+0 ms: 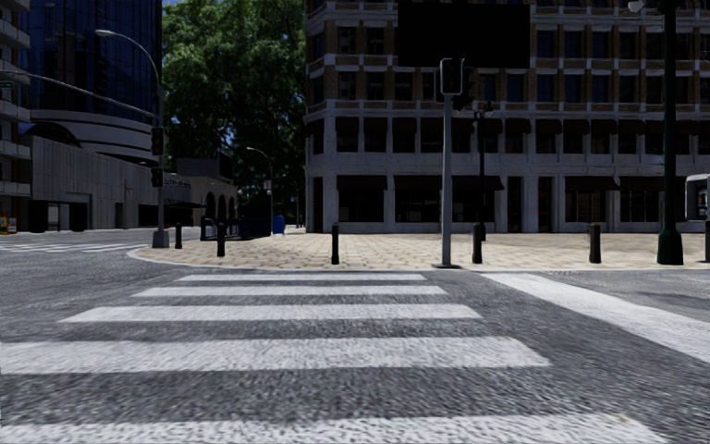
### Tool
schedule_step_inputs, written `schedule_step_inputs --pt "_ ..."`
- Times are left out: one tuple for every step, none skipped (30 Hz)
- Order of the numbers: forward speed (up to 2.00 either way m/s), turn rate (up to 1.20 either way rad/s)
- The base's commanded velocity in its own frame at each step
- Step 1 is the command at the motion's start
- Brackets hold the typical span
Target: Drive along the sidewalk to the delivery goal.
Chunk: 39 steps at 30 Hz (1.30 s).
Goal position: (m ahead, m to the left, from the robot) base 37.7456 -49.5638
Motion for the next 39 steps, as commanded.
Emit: schedule_step_inputs --pt "2.0 0.0" --pt "2.0 0.0" --pt "2.0 0.0" --pt "2.0 0.0" --pt "2.0 0.0" --pt "2.0 0.0" --pt "2.0 0.0" --pt "2.0 0.0" --pt "2.0 0.0" --pt "2.0 0.0" --pt "2.0 0.0" --pt "2.0 -0.02" --pt "2.0 -0.21" --pt "2.0 -0.21" --pt "2.0 -0.37" --pt "2.0 -0.42" --pt "2.0 -0.44" --pt "2.0 -0.44" --pt "2.0 -0.44" --pt "2.0 -0.44" --pt "2.0 -0.04" --pt "2.0 -0.04" --pt "2.0 0.0" --pt "2.0 0.0" --pt "2.0 0.0" --pt "2.0 0.0" --pt "2.0 0.0" --pt "2.0 0.0" --pt "2.0 0.0" --pt "2.0 0.0" --pt "2.0 0.0" --pt "2.0 0.0" --pt "2.0 0.0" --pt "2.0 0.0" --pt "2.0 0.0" --pt "2.0 0.0" --pt "2.0 0.0" --pt "2.0 0.0" --pt "2.0 0.0"
